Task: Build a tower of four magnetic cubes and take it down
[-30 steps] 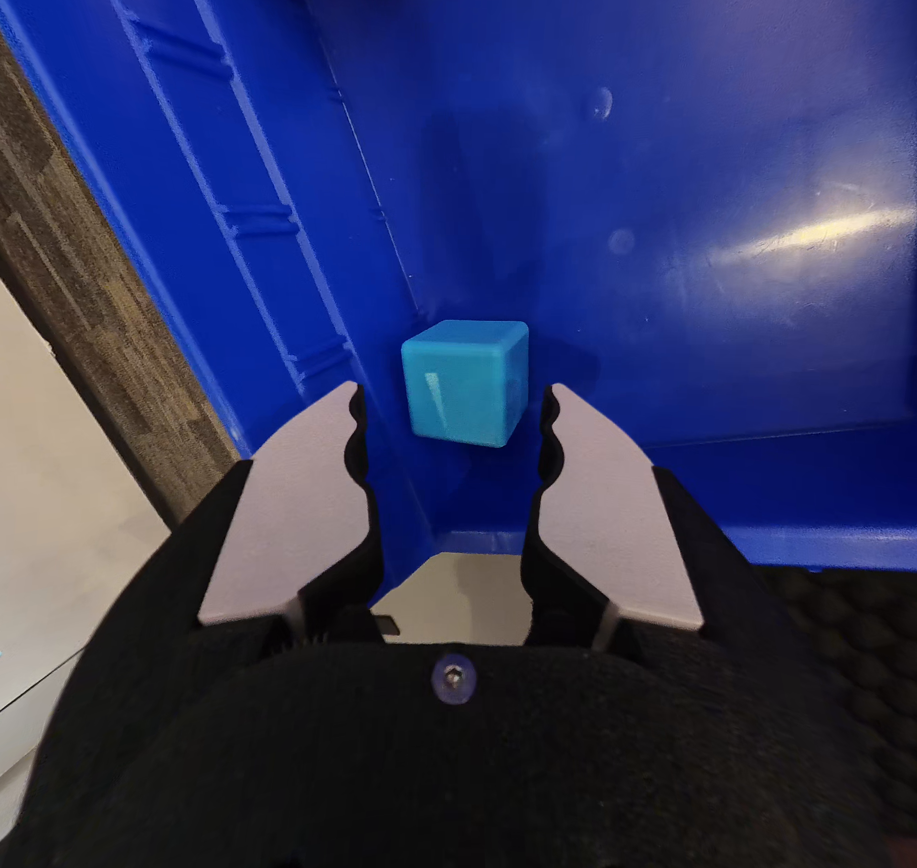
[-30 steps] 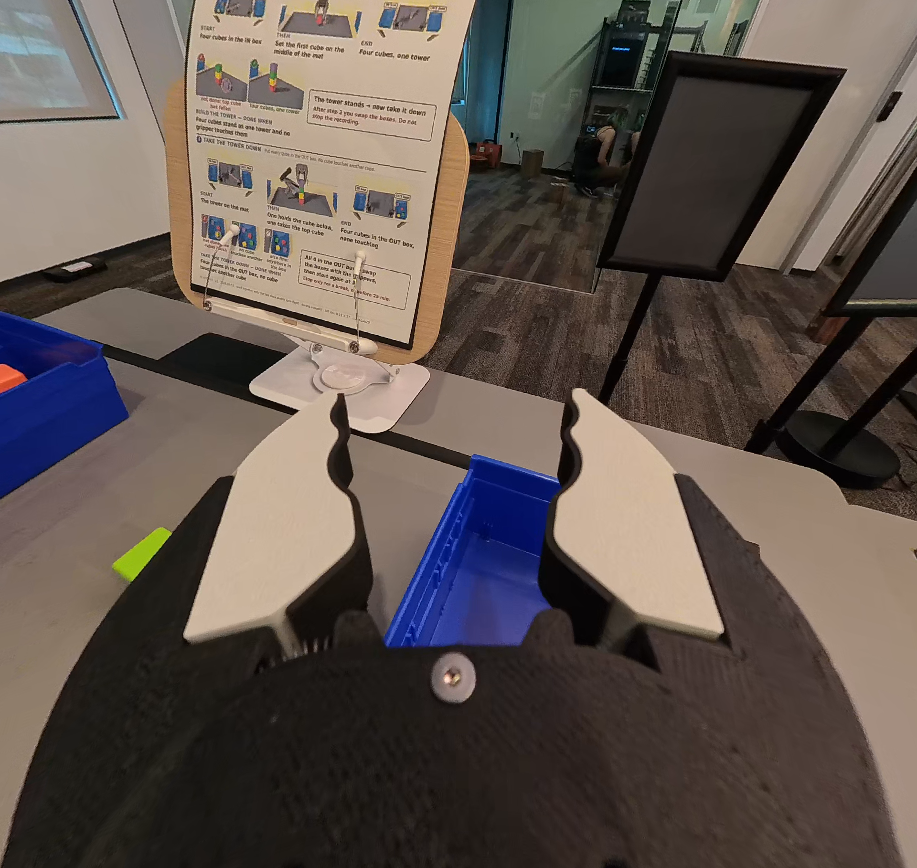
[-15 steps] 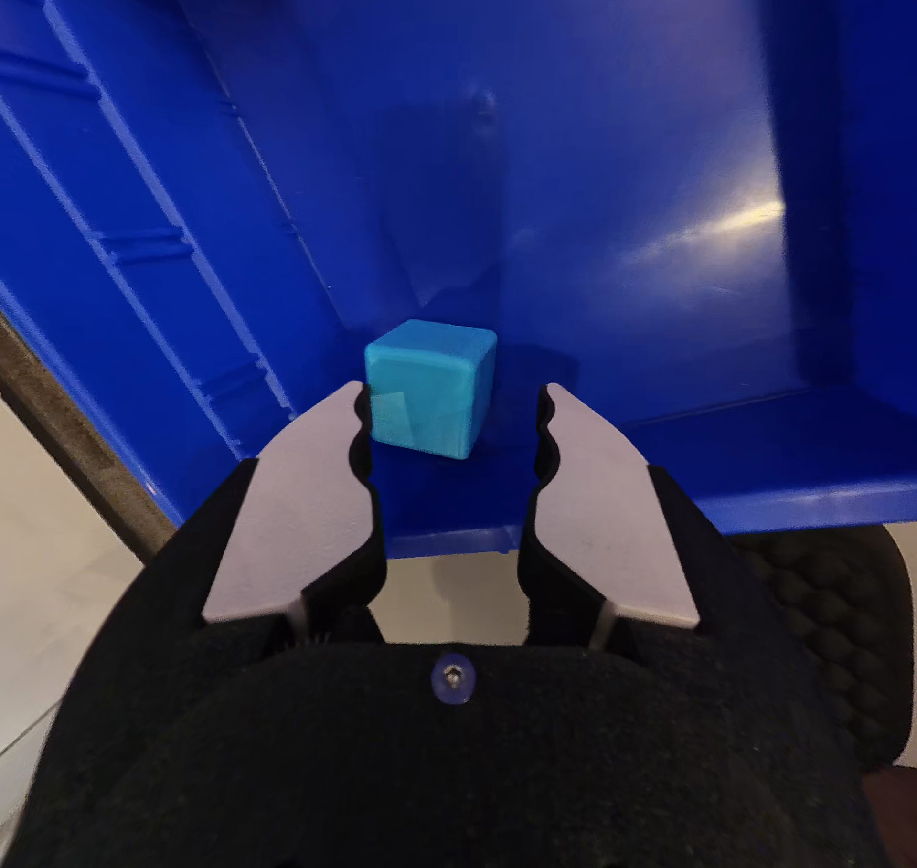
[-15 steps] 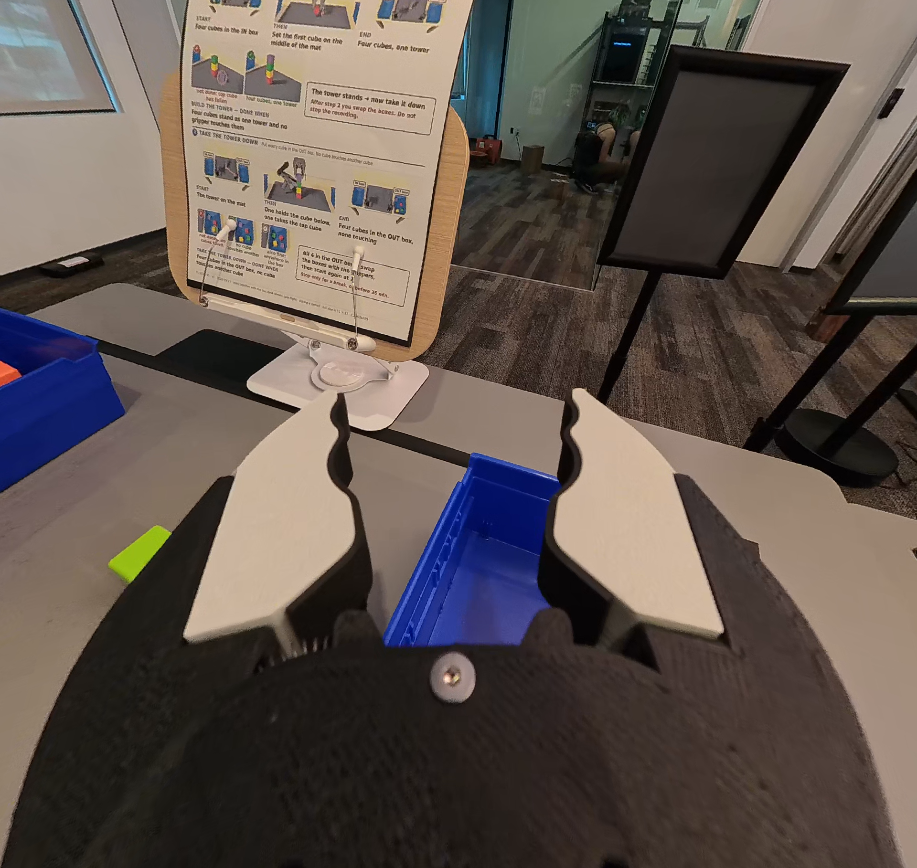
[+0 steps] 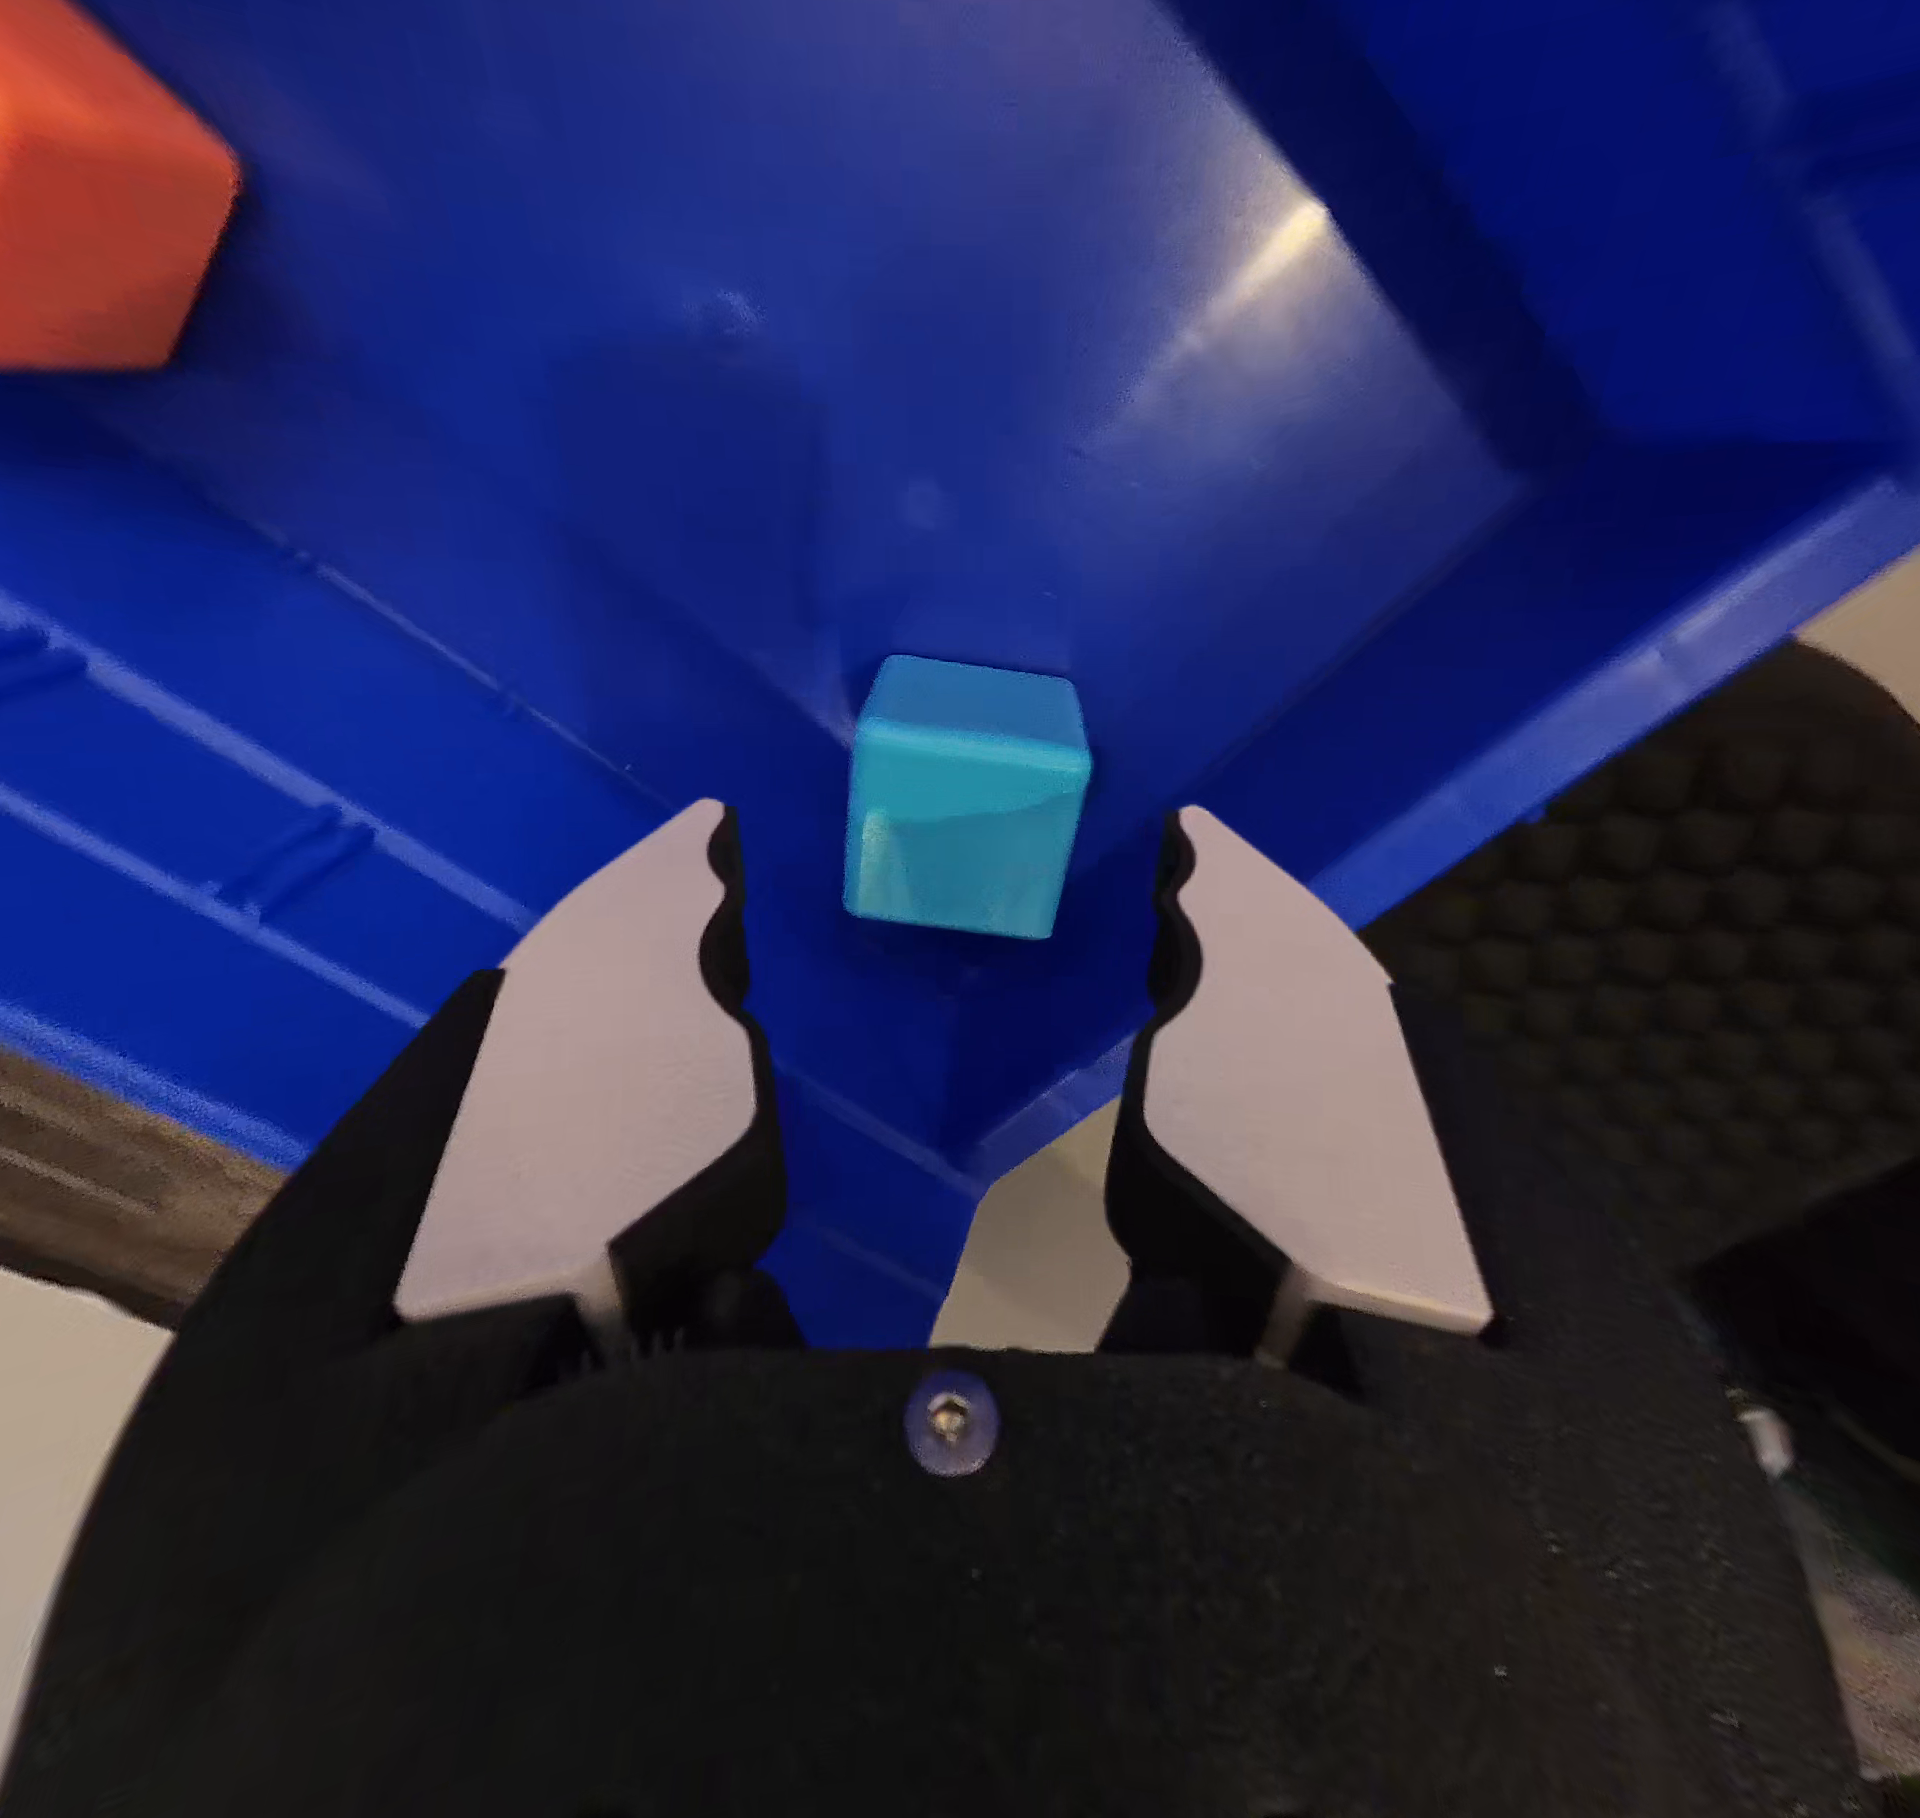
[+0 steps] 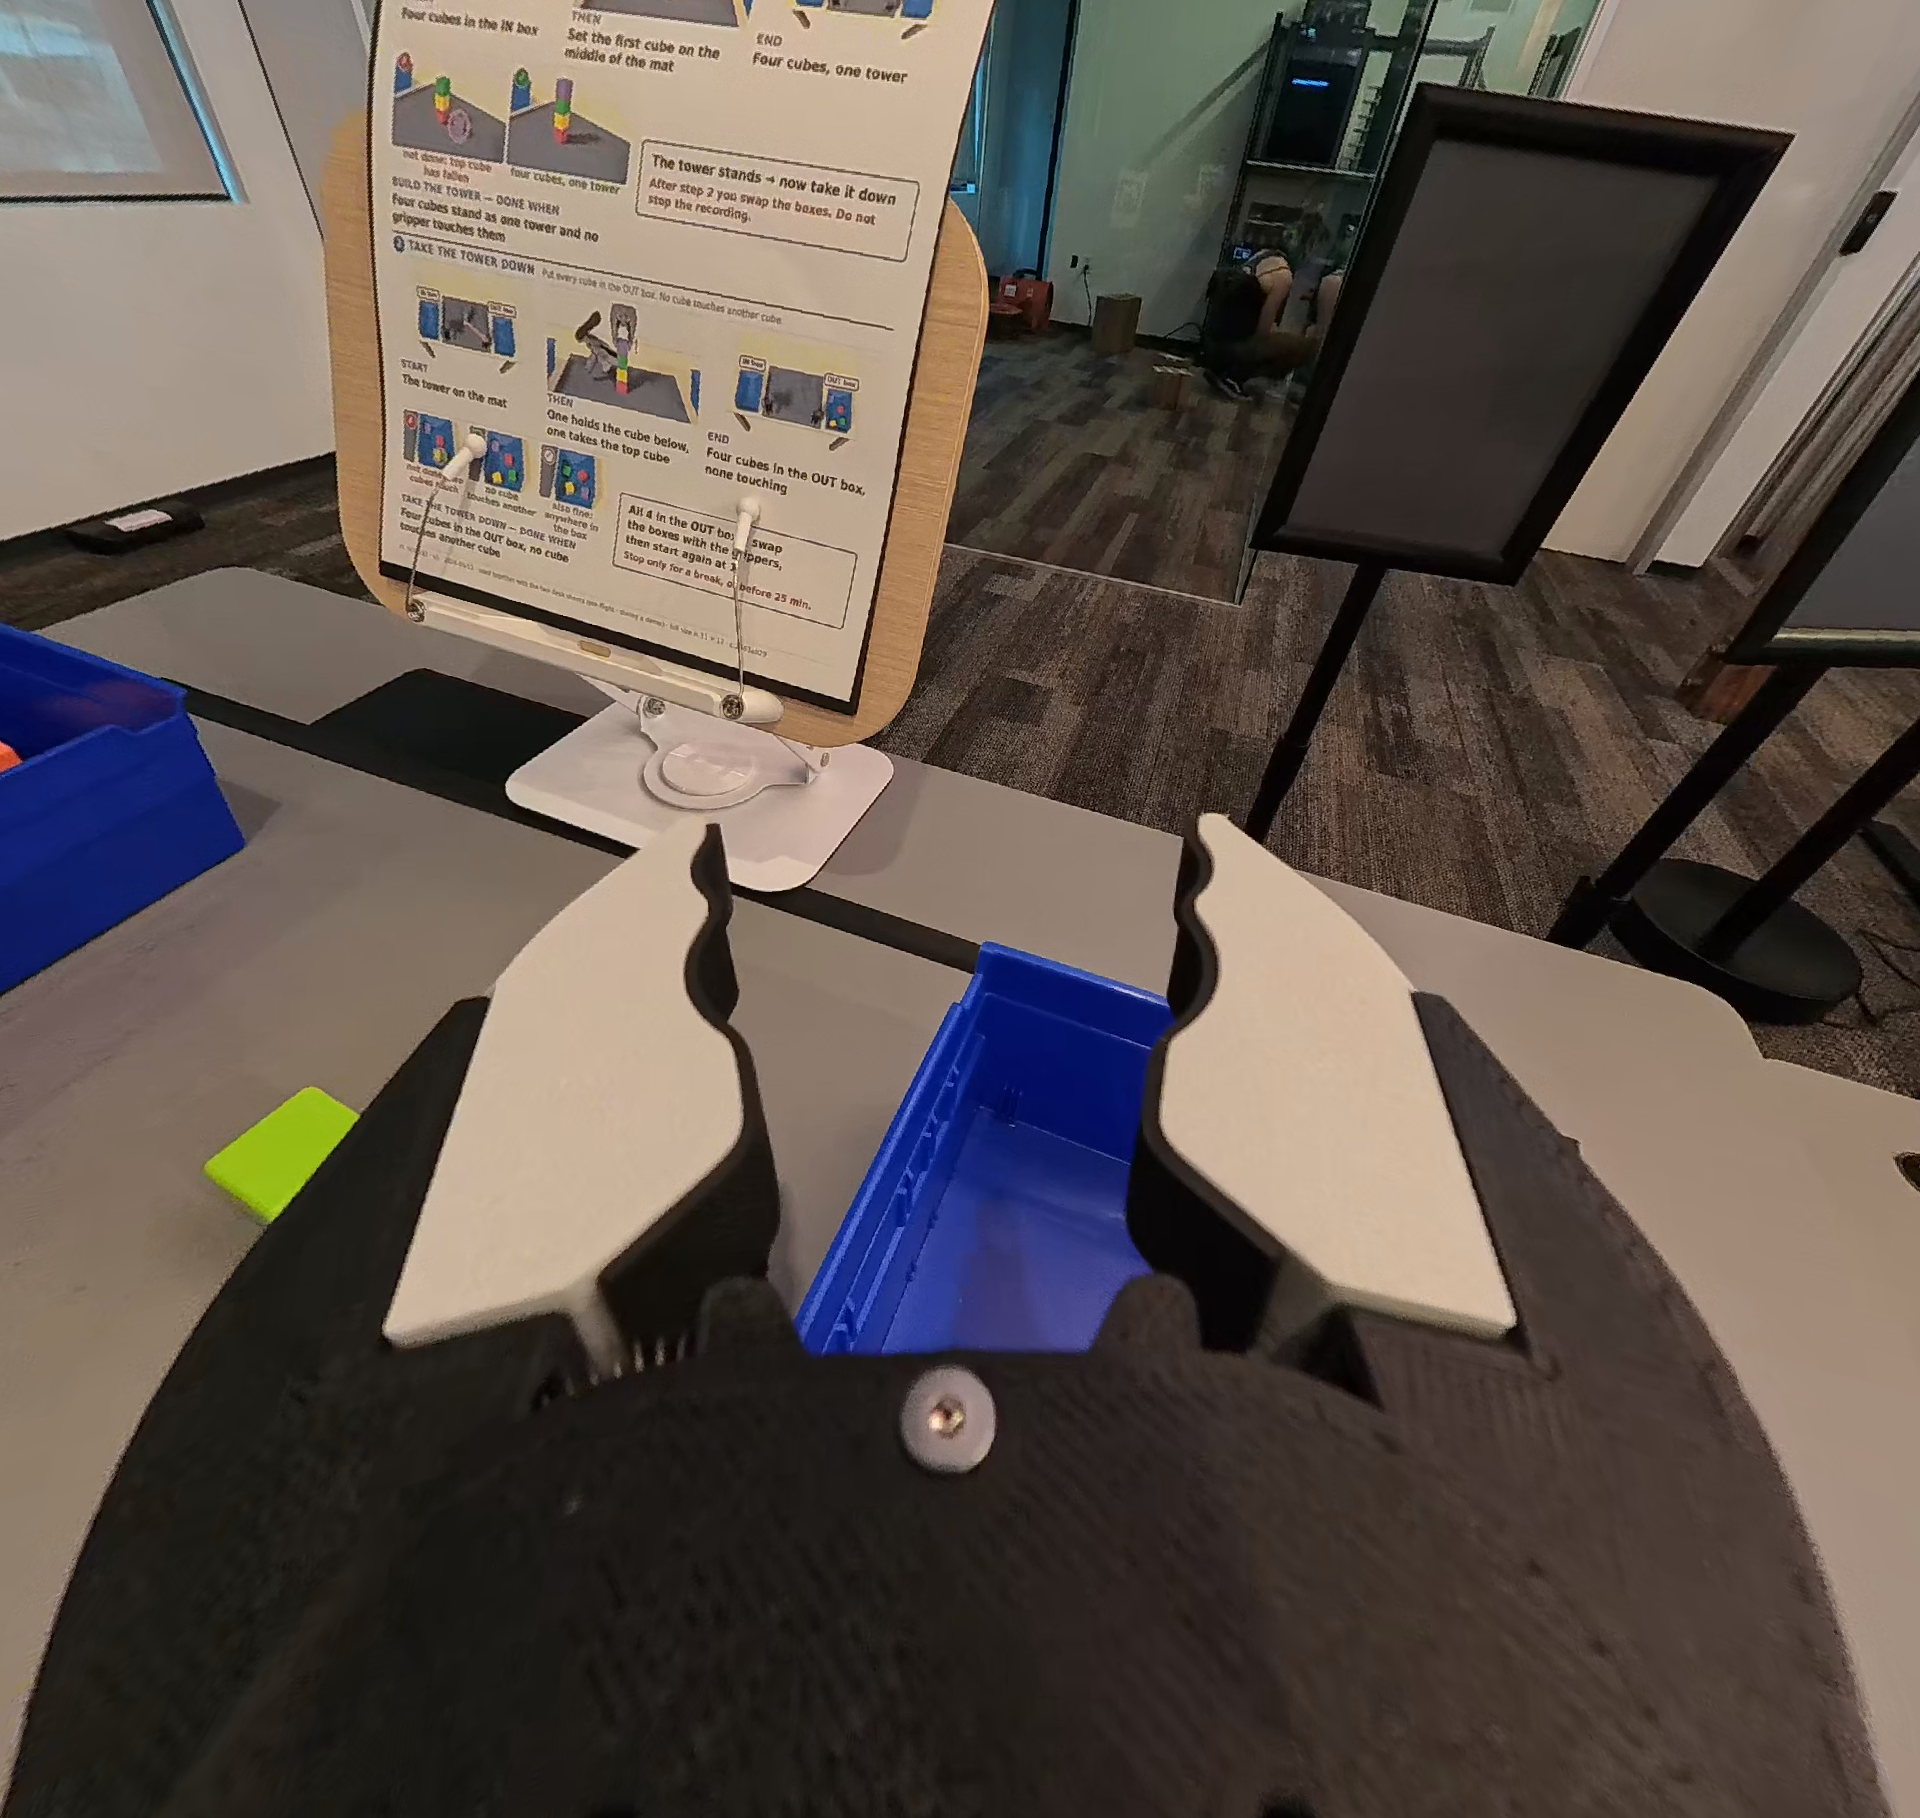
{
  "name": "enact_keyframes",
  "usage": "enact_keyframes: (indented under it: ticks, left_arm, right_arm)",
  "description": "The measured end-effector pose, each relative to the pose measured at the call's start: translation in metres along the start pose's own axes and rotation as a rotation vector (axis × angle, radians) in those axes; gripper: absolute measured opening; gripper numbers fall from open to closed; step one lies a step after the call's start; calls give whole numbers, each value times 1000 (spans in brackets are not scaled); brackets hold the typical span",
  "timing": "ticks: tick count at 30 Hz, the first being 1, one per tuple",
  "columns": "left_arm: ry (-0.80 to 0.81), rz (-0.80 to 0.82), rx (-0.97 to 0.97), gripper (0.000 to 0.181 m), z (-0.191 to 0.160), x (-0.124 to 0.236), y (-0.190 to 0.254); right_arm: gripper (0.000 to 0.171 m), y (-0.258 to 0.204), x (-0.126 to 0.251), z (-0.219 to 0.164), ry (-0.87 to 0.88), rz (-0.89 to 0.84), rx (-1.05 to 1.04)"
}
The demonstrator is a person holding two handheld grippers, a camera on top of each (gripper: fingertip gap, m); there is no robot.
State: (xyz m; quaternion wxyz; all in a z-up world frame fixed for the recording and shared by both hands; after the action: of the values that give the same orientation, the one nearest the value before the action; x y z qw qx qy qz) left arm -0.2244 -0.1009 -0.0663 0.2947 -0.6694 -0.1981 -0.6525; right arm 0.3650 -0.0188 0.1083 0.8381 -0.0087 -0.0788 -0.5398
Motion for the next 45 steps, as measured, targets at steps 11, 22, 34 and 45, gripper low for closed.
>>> enact_keyframes:
  ticks: [11,22,34,45]
  left_arm:
    - [-51,26,-135,68,-4,-18,4]
    - [-60,2,-108,61,-6,-26,6]
    - [-25,11,-88,49,-6,-25,4]
    - [110,122,-134,49,20,55,-4]
  right_arm:
    - [83,6,1,-1,0,-9,-7]
    - [83,8,0,-4,-10,-3,-12]
    - [82,14,0,-6,-9,-6,-26]
    - [82,23,3,-7,-2,-15,-51]
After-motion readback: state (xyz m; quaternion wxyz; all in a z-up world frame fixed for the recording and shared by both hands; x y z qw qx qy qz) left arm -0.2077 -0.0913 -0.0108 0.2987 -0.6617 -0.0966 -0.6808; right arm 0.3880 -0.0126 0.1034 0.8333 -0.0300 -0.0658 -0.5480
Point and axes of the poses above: each gripper's, where its closed fingertips meet, x back along the fingers, z out of its top, y = z × x across the jaws, the point moved 5 cm from there along x, back along the fingers, and after that the axes turned 4 degrees about z, right-handed, at the moved point
